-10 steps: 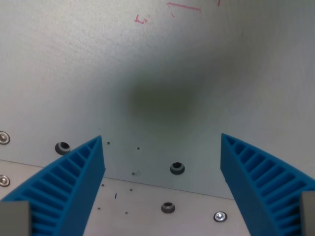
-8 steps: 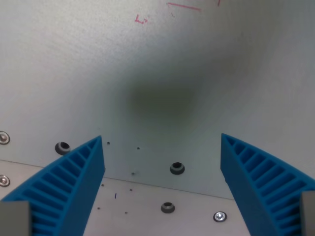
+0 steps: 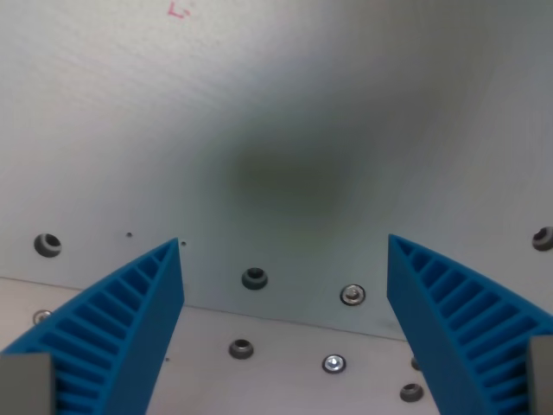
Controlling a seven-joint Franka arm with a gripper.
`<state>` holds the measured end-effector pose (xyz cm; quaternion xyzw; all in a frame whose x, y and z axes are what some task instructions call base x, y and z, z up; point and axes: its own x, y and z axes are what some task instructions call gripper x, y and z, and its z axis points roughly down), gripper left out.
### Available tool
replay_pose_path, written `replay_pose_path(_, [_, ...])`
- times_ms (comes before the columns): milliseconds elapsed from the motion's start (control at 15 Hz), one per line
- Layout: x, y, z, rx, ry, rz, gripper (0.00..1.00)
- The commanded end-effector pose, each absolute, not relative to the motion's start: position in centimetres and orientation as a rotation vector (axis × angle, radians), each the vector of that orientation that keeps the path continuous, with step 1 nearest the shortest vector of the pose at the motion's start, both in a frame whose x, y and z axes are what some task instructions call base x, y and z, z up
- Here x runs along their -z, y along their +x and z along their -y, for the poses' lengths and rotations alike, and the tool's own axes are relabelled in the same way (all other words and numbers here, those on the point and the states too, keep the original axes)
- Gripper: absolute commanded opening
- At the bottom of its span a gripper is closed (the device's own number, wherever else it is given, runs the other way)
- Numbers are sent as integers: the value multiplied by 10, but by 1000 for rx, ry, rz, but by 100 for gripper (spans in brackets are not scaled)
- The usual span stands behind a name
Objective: Move in base negative y
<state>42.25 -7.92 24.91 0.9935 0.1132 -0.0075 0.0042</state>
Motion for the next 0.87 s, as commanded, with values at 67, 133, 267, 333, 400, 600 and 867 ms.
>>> replay_pose_path(67, [-251, 417, 94, 10, 3116, -375, 100])
replay_pose_path(133, [-251, 416, 99, 10, 3116, -375, 100])
replay_pose_path(267, [-251, 414, 110, 10, 3116, -375, 100])
replay_pose_path(333, [-250, 413, 116, 10, 3116, -375, 100])
replay_pose_path(400, [-250, 413, 121, 10, 3116, -375, 100])
replay_pose_path(600, [-250, 410, 137, 10, 3116, -375, 100])
replay_pose_path(867, [-250, 406, 159, 10, 3116, -375, 100])
